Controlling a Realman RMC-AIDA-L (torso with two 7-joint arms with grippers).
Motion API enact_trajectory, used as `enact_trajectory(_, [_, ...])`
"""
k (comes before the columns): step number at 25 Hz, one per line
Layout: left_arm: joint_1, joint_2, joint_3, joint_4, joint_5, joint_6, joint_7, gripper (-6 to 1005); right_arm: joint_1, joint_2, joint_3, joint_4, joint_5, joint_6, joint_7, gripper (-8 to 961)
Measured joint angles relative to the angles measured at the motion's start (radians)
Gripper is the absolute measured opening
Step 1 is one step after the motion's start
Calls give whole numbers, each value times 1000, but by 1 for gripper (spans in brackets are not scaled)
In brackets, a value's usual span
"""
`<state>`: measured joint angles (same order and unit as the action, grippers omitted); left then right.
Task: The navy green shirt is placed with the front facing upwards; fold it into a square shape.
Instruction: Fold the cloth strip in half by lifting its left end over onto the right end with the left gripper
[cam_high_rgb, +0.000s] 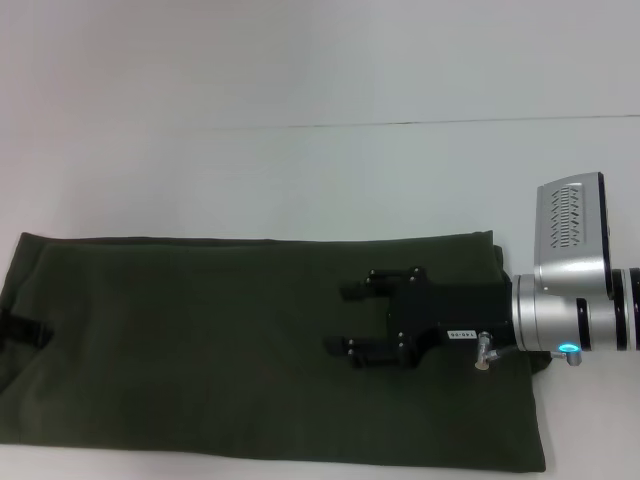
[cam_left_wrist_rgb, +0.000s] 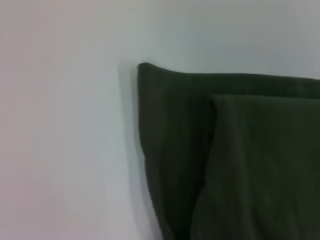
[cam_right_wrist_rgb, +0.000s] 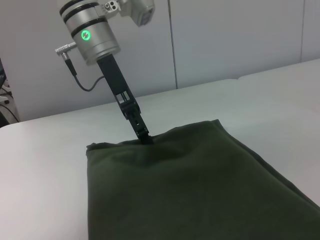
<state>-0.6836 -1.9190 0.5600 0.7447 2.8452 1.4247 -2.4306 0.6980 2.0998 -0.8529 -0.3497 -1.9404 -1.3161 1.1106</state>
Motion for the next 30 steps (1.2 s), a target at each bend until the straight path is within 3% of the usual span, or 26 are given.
enact_trajectory(7, [-19,10,-35,-31,-10,17,3,771,0,0,0,1,0,0,0,776])
enact_trajectory(30, [-18,10,-4,-29,11,-27,-27,753,4,0,0,2,0,-1,0,777])
